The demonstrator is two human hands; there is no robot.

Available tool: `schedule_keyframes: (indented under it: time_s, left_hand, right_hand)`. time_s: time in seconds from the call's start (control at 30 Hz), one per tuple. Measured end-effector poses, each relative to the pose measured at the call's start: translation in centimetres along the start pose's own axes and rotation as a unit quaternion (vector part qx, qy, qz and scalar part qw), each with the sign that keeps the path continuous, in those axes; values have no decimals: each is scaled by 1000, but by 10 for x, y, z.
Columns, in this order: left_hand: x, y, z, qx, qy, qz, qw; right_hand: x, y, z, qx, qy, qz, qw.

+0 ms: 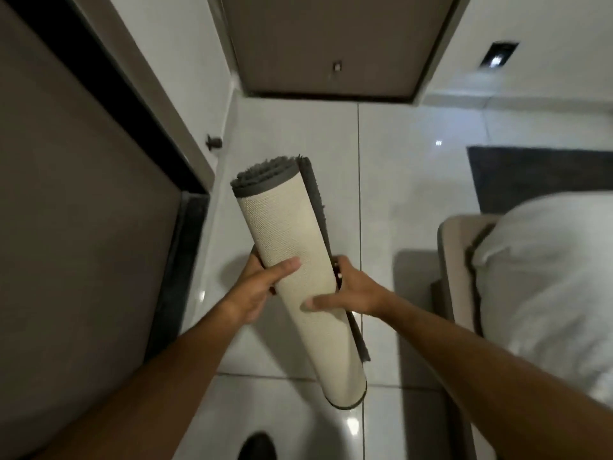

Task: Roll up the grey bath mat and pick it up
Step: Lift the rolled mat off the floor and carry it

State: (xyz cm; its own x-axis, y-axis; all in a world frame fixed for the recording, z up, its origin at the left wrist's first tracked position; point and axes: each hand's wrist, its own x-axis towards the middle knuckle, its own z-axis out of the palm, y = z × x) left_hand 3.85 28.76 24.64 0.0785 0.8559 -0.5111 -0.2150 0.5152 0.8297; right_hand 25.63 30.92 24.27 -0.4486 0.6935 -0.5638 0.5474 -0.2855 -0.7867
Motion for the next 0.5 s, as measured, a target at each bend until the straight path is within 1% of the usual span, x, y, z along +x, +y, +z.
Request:
schedule_keyframes:
  time_s: [0.07, 0.17, 0.23, 0.33, 0.47, 0.5]
  left_hand:
    - [25, 52, -2, 25, -11, 26, 999]
    - [74, 116, -7, 41, -3, 62, 997]
    - [118, 152, -10, 45, -5, 89, 995]
    - [182, 206, -21, 73, -19, 91, 993]
    - [261, 265, -35, 118, -53, 98, 987]
    - [283, 280, -37, 121, -50, 103, 986]
  right_hand:
    - [26, -63, -41, 48, 45, -55, 996]
    - [80, -156, -91, 55, 95, -142, 984]
    - [119, -200, -120, 31, 139, -169, 975]
    - [176, -238, -163, 41, 149, -168, 973]
    - [245, -264, -214, 70, 150, -154, 974]
    - [266, -271, -229, 82, 146, -151, 974]
